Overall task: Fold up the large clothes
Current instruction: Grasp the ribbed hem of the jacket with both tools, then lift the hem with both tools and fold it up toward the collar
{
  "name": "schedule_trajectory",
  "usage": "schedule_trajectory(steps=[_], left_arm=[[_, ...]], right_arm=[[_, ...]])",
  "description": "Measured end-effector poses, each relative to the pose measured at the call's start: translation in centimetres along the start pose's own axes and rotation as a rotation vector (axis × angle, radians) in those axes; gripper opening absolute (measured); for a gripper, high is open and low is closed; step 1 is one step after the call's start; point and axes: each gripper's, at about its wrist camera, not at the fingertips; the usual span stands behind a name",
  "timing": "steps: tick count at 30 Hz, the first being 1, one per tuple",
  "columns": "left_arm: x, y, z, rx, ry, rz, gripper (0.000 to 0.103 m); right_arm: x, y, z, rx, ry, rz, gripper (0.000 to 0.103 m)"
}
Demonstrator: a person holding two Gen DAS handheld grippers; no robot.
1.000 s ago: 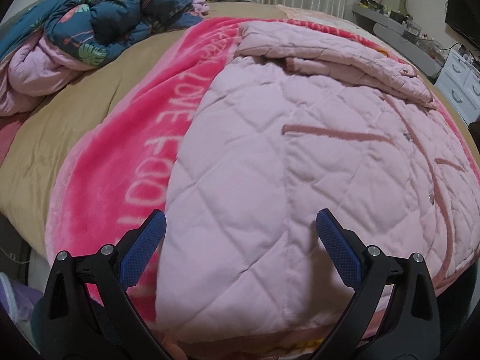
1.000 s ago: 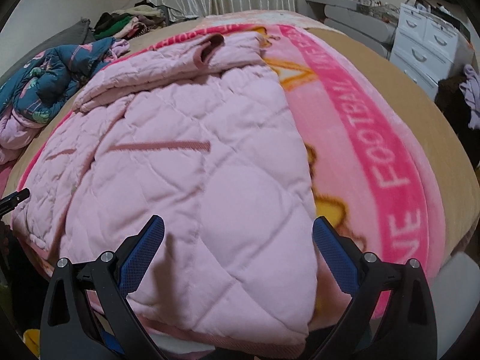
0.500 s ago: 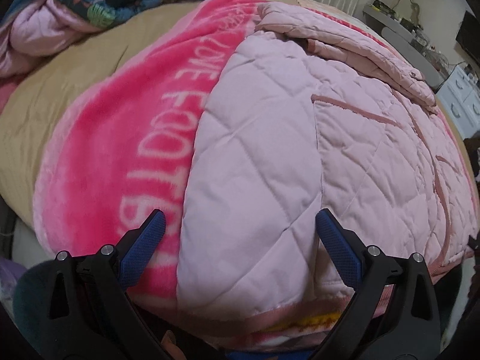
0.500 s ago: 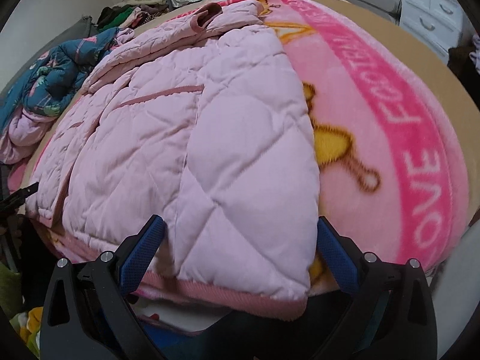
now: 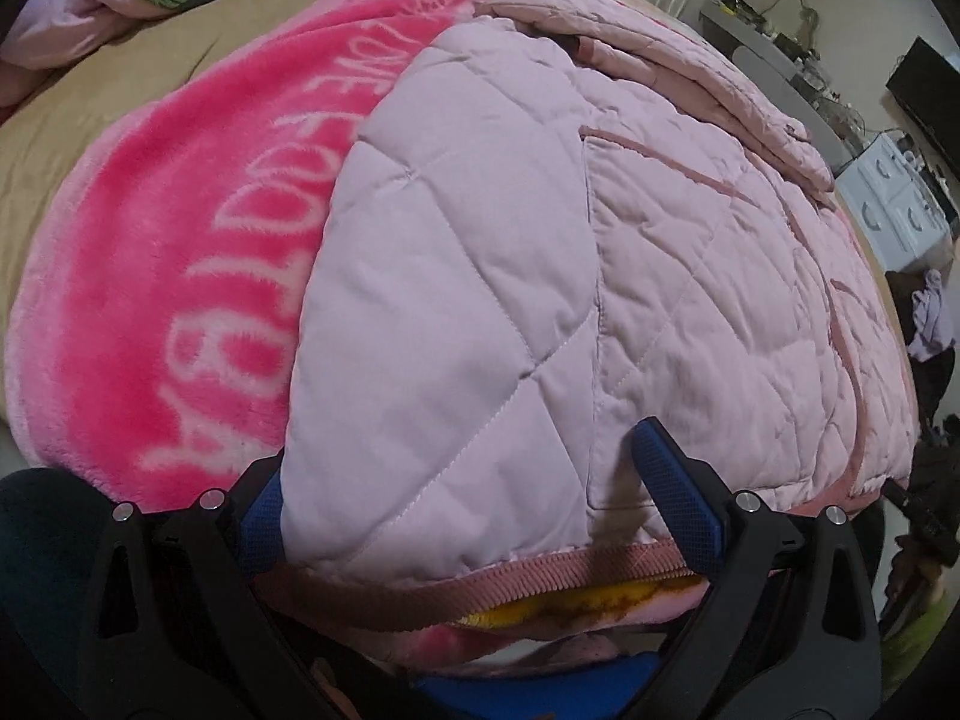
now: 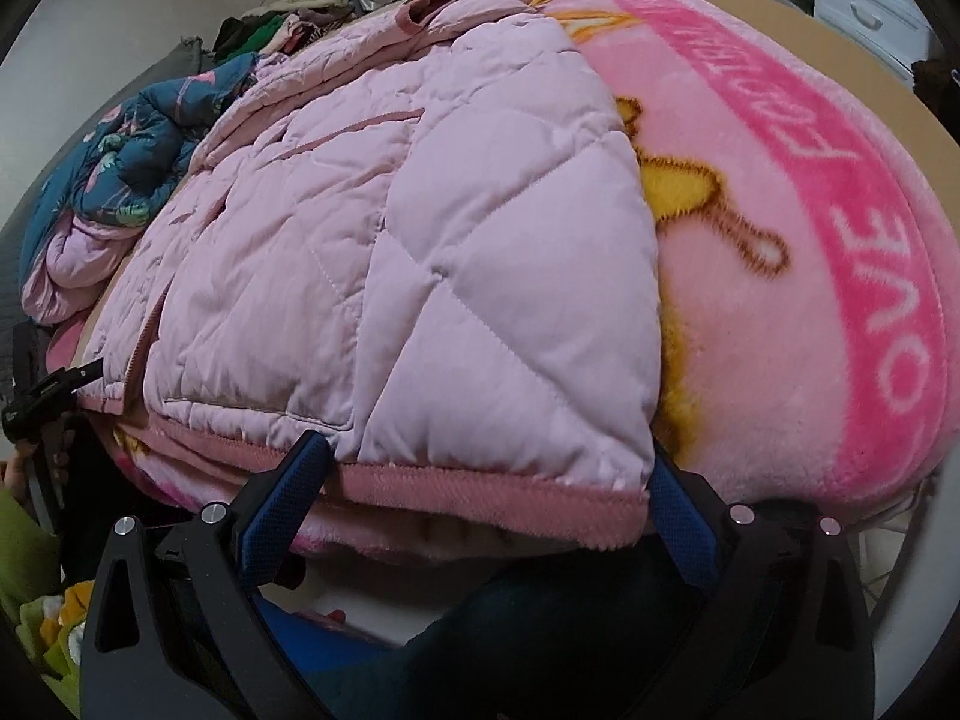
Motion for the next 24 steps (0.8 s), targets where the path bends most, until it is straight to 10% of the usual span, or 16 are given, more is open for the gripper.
schedule_trajectory(steps=[7,15,24], left_arm=[[-0.3,-0.4,-0.2,0.007,0.033,0.02,0.094],[-0.4,-0.4,-0.6,0.027,0.066,0.038,0.094],[0.5,1.5,-0.9,0.096,0.048,0.057,0.02]], right_arm=[[-0.4,1.8,-0.6,0.08,-0.032,-0.118,0.047],[0.6,1.2,-2.0,0.103,-0.109,-0.21,0.047],[-1.1,3.0,-4.0,0.185,-0.056,-0.231,0.022]])
Point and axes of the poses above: each gripper's, at about its wrist camera, not at the fingertips, and y roughly against the way its jaws point, x to its right, z to its underside, and after that the axes turned 8 degrees about -z, right-handed
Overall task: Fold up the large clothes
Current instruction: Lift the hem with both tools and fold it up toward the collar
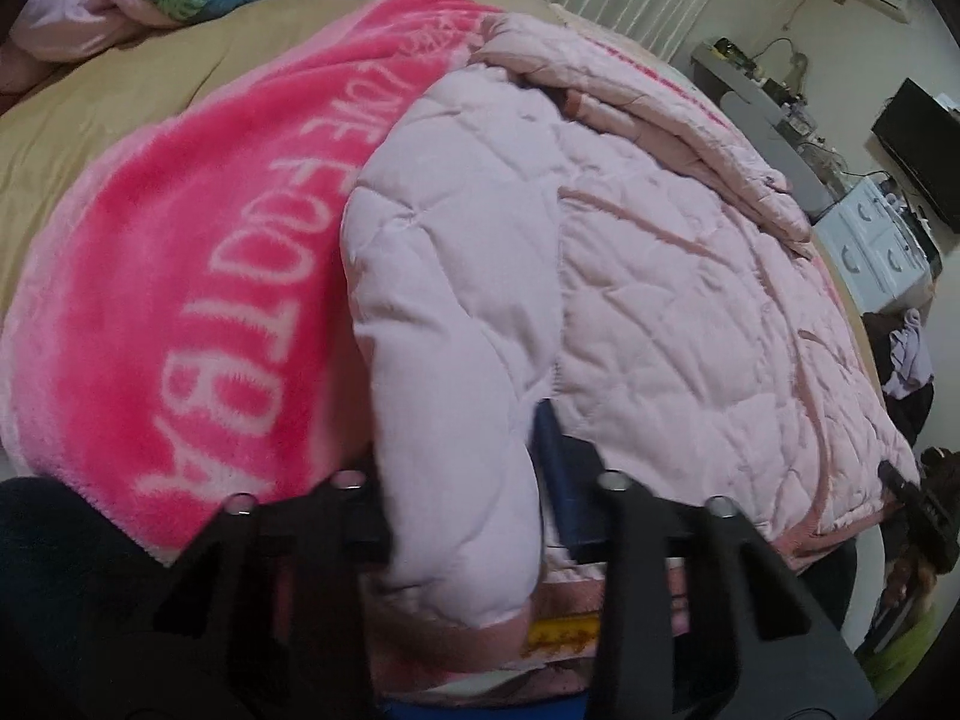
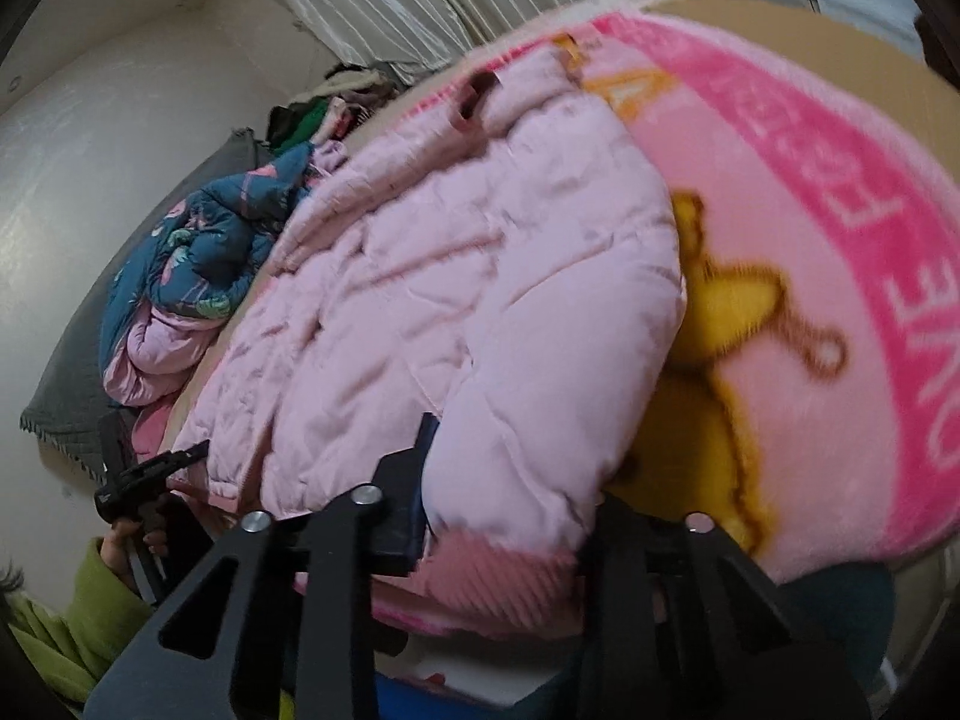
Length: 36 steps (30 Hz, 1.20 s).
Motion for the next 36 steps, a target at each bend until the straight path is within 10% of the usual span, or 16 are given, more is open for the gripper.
schedule_trajectory(steps=[36], left_arm=[[6.1,8.2,-10.8,0.275,-0.115,0.102,0.008]], right_arm=[[-6.3,2.6,-11.5,0.199,0.184,-0.032,0.016]])
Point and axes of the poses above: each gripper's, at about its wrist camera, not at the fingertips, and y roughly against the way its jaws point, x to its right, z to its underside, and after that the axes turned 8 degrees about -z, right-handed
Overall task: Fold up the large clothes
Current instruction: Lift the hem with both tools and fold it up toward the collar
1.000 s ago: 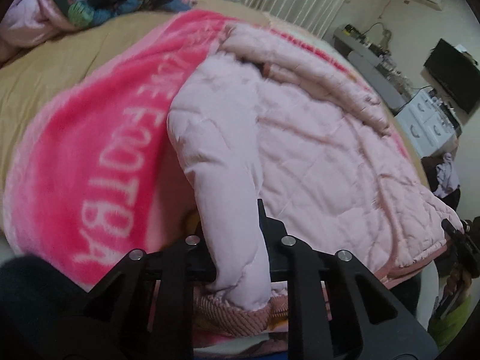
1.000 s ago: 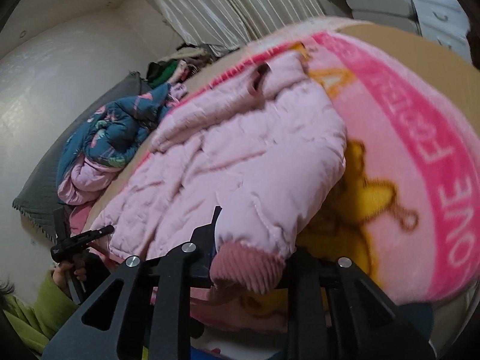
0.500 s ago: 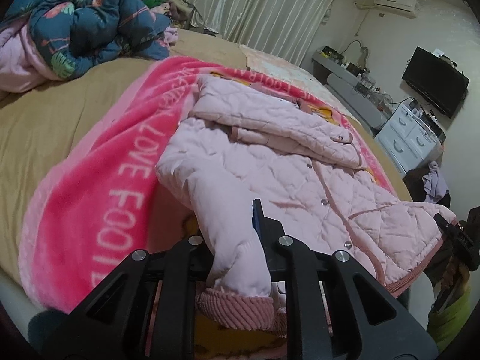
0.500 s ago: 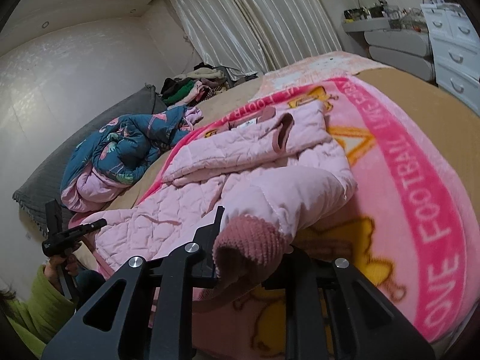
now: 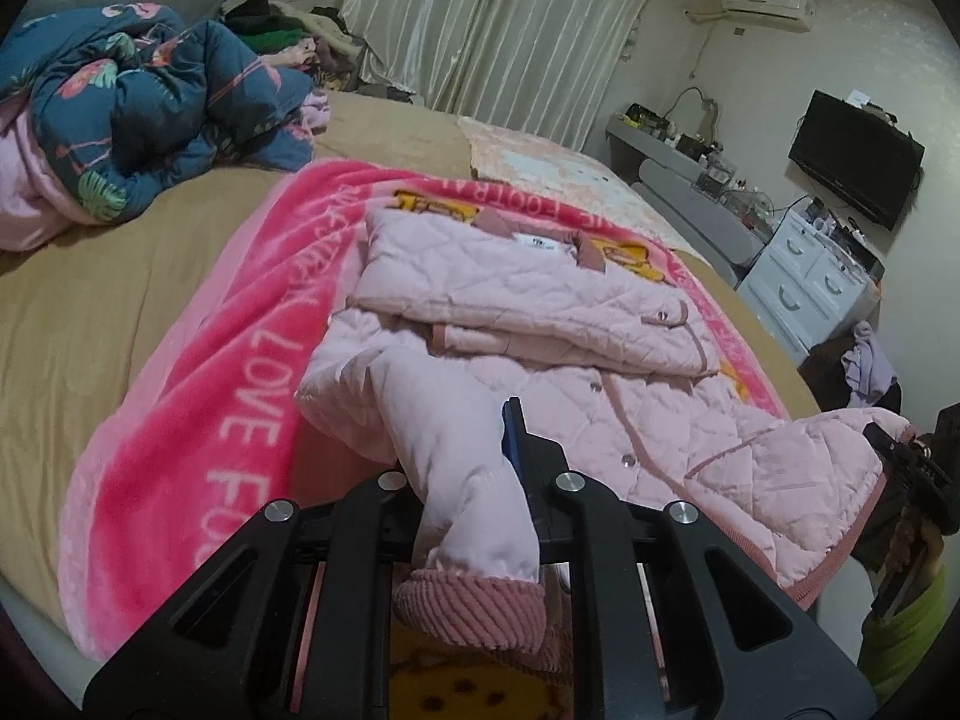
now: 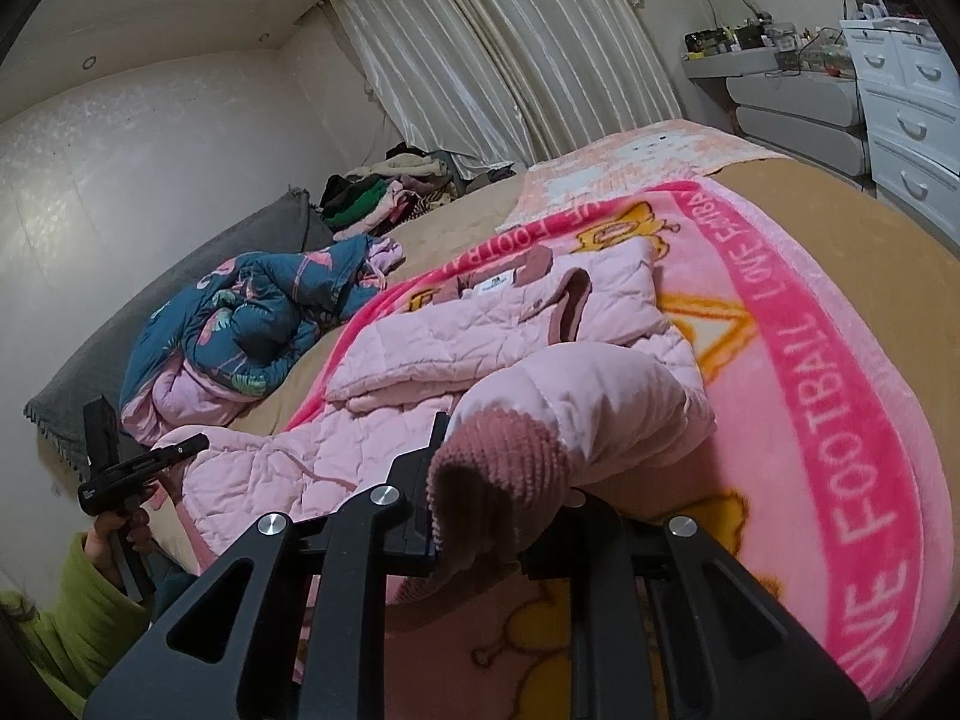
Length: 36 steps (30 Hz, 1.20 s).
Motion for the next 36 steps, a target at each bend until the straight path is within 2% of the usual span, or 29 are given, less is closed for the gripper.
schedule_trajectory(steps=[14,25,36], left_arm=[[0.7,-1.2,-4.7,0.06,0.057,0.011,0.008],[2.0,-2.2,-9.1,0.108,0.054,-0.005,0.008],[2.6,-4.9,-12.7,0.119,0.049,-0.041,0.008]], right_arm=[[0.1,-1.6,-5.2,0.065,0.0,-0.002,0.016],[1.2,-3.5,-9.5,0.107,-0.015,0.011,0.016],[2.3,-5.9,-13.0,0.105,-0.003,0.027,0.016]])
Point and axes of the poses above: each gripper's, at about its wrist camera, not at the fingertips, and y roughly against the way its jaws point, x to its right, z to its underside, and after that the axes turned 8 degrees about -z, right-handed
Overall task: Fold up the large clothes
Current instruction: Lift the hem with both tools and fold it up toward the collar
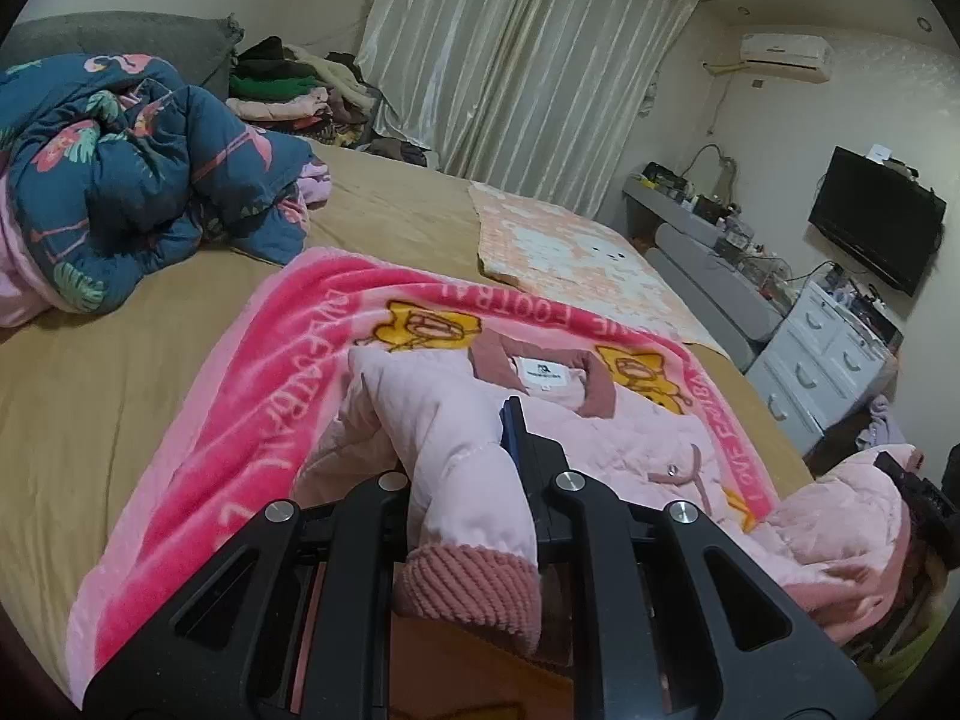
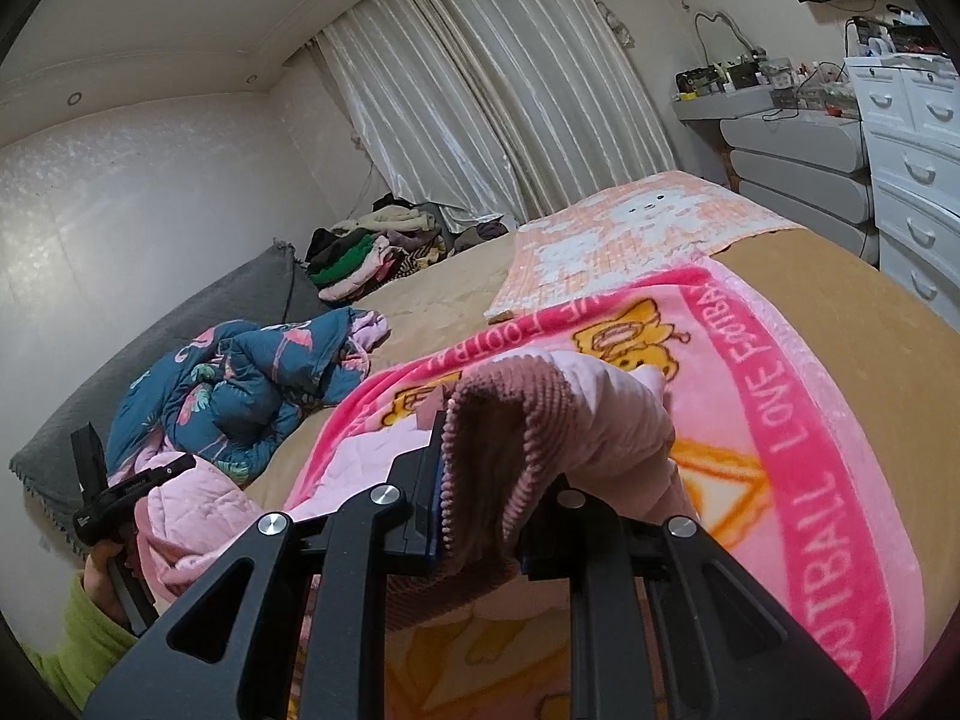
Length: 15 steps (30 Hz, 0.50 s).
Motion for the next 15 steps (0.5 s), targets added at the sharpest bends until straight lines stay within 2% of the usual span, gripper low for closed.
schedule_trajectory(steps=[12,15], left_arm=[[1.1,-2.5,-2.9,0.025,-0.026,-0.044,0.008],[1.4,-3.6,-3.4,0.035,-0.046,-0.076,0.008]], right_arm=[[2.0,-3.3,-2.7,-0.003,-0.03,0.021,0.016],[2.4,-4.1,-3.2,-0.006,-0.04,0.035,0.016]])
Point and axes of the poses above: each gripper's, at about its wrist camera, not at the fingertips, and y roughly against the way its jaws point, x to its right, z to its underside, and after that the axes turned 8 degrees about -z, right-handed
